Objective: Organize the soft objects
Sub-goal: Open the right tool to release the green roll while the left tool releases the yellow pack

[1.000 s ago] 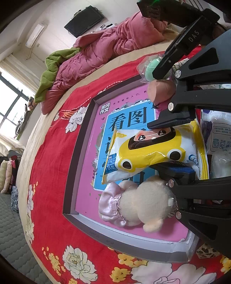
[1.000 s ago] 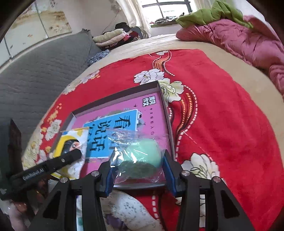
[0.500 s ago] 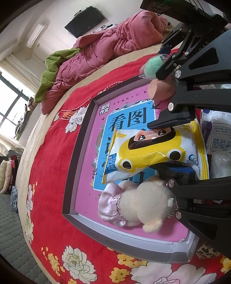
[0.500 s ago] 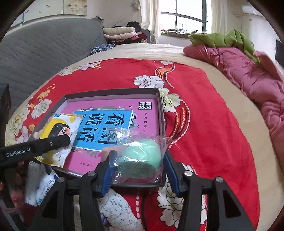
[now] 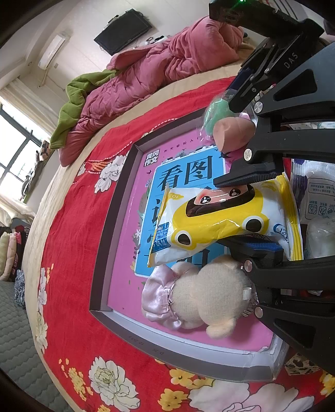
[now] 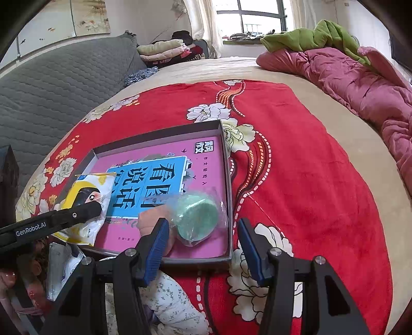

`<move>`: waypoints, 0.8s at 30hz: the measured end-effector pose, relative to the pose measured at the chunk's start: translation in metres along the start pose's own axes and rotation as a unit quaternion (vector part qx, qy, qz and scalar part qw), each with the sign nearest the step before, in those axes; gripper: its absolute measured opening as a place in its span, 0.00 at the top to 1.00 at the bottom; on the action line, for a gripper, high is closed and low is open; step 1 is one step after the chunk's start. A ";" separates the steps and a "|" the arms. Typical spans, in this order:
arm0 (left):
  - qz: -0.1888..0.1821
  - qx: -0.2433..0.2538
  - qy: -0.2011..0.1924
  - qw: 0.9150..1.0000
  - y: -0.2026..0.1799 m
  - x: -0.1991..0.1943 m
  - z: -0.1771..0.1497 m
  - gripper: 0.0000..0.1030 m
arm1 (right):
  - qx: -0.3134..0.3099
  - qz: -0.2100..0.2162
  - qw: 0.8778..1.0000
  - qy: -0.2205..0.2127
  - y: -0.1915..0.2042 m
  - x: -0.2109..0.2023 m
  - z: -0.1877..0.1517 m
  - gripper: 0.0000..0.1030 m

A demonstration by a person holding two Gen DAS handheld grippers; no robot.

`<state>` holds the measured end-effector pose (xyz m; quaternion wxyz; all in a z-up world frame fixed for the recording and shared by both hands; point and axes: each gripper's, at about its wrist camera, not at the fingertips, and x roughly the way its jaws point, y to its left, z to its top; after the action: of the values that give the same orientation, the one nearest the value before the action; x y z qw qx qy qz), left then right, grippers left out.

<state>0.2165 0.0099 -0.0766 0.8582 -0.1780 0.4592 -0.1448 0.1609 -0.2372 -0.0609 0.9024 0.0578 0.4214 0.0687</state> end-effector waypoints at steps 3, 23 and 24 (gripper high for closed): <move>-0.001 0.001 0.001 1.000 0.000 0.000 0.000 0.65 | -0.002 0.004 1.000 0.000 0.001 -0.001 0.000 0.47; -0.008 -0.002 -0.008 1.000 0.000 -0.002 0.003 0.54 | -0.006 0.013 1.000 -0.009 0.008 -0.009 0.003 0.47; -0.007 0.000 -0.009 1.000 -0.002 -0.004 0.004 0.53 | -0.006 0.012 1.000 -0.009 0.009 -0.010 0.003 0.47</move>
<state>0.2175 0.0105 -0.0715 0.8614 -0.1825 0.4498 -0.1496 0.1564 -0.2307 -0.0502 0.9059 0.0578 0.4117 0.0814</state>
